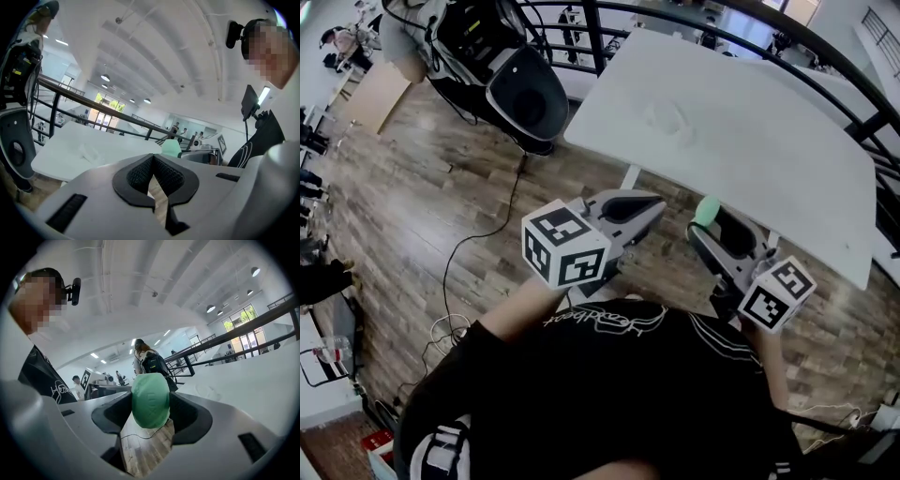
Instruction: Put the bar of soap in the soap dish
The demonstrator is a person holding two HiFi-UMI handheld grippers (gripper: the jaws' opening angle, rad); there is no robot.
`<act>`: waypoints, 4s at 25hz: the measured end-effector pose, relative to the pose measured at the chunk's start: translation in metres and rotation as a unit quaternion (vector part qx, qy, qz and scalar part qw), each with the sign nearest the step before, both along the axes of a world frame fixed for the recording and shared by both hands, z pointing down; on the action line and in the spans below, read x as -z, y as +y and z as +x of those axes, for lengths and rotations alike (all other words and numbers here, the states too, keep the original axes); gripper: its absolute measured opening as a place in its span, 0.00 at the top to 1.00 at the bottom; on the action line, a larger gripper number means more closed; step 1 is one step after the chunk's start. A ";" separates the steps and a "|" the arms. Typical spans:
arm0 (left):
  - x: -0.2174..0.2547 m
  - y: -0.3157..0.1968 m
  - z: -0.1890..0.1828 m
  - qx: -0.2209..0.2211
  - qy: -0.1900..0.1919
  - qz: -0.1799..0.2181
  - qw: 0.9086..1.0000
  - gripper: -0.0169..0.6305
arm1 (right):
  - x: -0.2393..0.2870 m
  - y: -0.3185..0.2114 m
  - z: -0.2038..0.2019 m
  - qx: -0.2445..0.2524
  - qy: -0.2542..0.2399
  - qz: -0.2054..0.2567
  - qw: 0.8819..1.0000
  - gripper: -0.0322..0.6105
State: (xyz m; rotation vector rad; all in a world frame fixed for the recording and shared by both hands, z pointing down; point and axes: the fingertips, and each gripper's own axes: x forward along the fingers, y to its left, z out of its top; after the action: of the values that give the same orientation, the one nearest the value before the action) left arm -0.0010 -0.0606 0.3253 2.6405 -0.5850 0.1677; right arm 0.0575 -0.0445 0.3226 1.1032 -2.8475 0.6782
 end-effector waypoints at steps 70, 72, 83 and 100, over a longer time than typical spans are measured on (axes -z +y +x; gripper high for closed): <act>-0.113 -0.285 -0.016 0.142 -0.020 -0.115 0.983 0.96 | -0.101 -0.330 -0.017 0.100 0.112 -0.008 0.989 0.62; -0.115 -0.288 -0.018 0.143 -0.021 -0.116 0.983 0.96 | -0.109 -0.336 -0.018 0.097 0.131 -0.002 0.987 0.62; -0.132 -0.297 -0.020 0.153 -0.025 -0.128 0.980 0.96 | -0.164 -0.344 -0.018 0.115 0.251 0.015 0.961 0.62; -0.140 -0.332 0.012 0.172 -0.028 -0.129 0.976 0.96 | -0.193 -0.376 0.020 0.118 0.274 -0.021 0.954 0.62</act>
State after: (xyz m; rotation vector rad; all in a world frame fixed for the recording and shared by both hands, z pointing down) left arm 0.0113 -0.3925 0.4656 2.2515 -0.9591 0.1995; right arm 0.0774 -0.4209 0.5157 0.7689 -2.4130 0.3440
